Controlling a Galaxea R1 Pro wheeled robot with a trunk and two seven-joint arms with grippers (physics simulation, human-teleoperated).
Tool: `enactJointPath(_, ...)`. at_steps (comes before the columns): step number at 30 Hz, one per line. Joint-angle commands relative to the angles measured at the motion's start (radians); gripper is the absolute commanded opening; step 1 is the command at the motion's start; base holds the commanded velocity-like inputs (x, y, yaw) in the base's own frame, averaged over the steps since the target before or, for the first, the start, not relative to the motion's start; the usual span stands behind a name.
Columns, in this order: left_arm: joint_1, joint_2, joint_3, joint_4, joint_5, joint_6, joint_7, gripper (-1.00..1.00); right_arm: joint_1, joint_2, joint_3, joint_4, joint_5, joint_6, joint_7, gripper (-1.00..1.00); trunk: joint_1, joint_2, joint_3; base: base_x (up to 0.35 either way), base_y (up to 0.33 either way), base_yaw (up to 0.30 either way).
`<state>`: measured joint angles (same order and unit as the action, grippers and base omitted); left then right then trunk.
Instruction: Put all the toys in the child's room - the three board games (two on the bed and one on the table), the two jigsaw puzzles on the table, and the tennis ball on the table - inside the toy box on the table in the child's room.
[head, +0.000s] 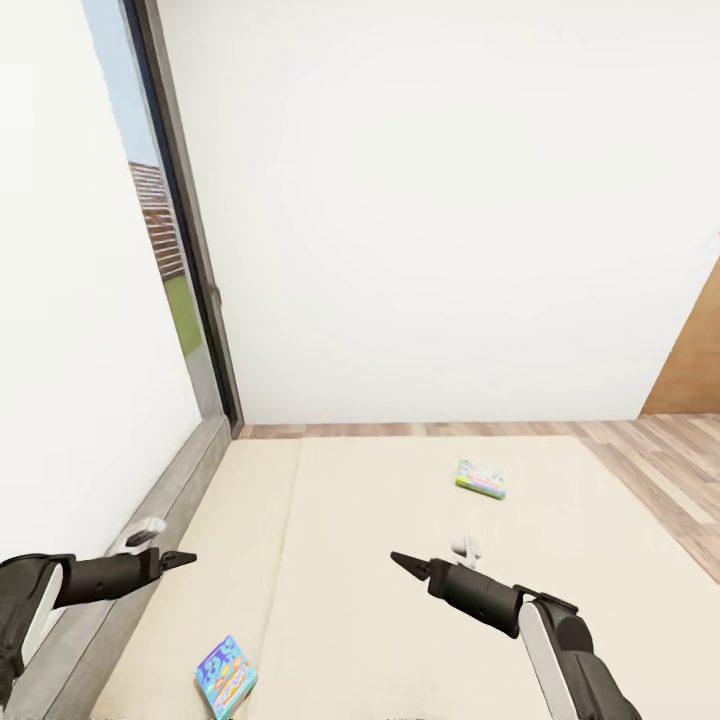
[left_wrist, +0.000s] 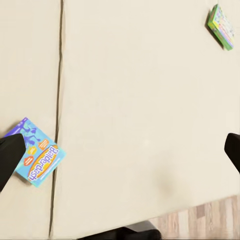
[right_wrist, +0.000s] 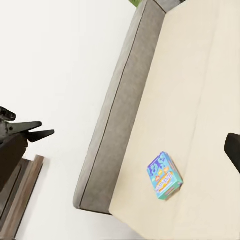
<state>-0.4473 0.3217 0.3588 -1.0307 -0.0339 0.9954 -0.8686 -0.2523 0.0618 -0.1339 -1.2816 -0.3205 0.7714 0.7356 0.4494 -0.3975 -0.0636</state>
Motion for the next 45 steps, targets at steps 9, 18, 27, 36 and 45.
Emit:
enactJointPath(9,-0.033,-0.006,-0.043,0.036,-0.061,0.006,0.041,1.00,-0.002,0.000,-0.015,-0.026,-0.006,0.019,0.058,1.00,0.001,-0.002,-0.017,0.000,0.000,0.000)
enactJointPath(18,-0.051,-0.014,-0.065,0.085,-0.073,0.004,0.117,1.00,-0.001,0.000,-0.038,-0.051,-0.006,0.022,0.116,1.00,0.001,-0.002,-0.032,0.000,0.000,0.000)
enactJointPath(27,-0.087,-0.032,-0.083,0.191,-0.075,-0.070,0.206,1.00,-0.001,0.000,-0.077,-0.080,-0.007,0.033,0.213,1.00,0.001,-0.002,-0.047,0.000,0.000,0.000)
enactJointPath(36,-0.123,-0.061,-0.085,0.280,-0.076,-0.115,0.287,1.00,0.001,-0.001,-0.113,-0.099,-0.003,0.036,0.339,1.00,0.001,-0.002,-0.061,0.000,0.000,0.000)
enactJointPath(45,-0.130,-0.098,-0.086,0.298,-0.076,-0.146,0.353,1.00,0.001,-0.002,-0.130,-0.102,0.002,0.037,0.367,1.00,0.001,-0.002,-0.076,0.000,0.000,0.000)
